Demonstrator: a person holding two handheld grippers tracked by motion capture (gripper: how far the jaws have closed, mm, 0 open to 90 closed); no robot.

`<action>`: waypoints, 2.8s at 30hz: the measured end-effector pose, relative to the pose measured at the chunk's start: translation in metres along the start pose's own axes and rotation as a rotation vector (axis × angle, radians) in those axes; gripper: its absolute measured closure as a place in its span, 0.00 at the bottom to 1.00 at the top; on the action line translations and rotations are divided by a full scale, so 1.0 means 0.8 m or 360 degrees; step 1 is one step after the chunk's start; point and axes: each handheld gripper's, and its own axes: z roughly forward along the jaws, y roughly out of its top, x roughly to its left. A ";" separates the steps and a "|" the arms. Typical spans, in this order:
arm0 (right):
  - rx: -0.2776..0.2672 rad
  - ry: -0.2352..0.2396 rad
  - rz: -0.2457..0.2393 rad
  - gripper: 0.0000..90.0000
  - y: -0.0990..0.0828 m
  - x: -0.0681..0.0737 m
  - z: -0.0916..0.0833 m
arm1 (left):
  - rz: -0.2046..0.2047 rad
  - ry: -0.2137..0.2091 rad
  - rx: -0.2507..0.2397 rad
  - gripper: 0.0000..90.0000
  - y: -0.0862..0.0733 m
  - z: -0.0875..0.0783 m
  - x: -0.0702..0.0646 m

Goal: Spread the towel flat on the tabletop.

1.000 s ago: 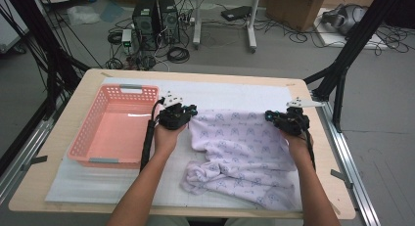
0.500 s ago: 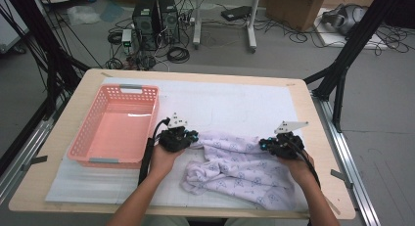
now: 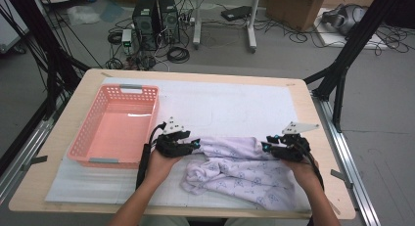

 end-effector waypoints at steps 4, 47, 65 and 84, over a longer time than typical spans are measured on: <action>-0.0021 -0.0052 -0.0001 0.65 0.022 -0.002 0.003 | -0.0040 0.0019 -0.0045 0.52 0.012 0.003 0.009; 0.0011 -0.0491 0.0087 0.69 0.005 -0.041 -0.004 | -0.0071 0.0017 0.0359 0.54 0.046 0.129 0.030; -0.0130 -0.0437 0.0270 0.67 -0.001 -0.062 -0.011 | -0.0174 0.0554 0.0009 0.96 0.060 0.088 0.086; 0.0399 -0.0161 0.0159 0.73 0.038 -0.086 0.107 | -0.0234 0.0289 -0.0010 0.55 0.063 0.088 0.074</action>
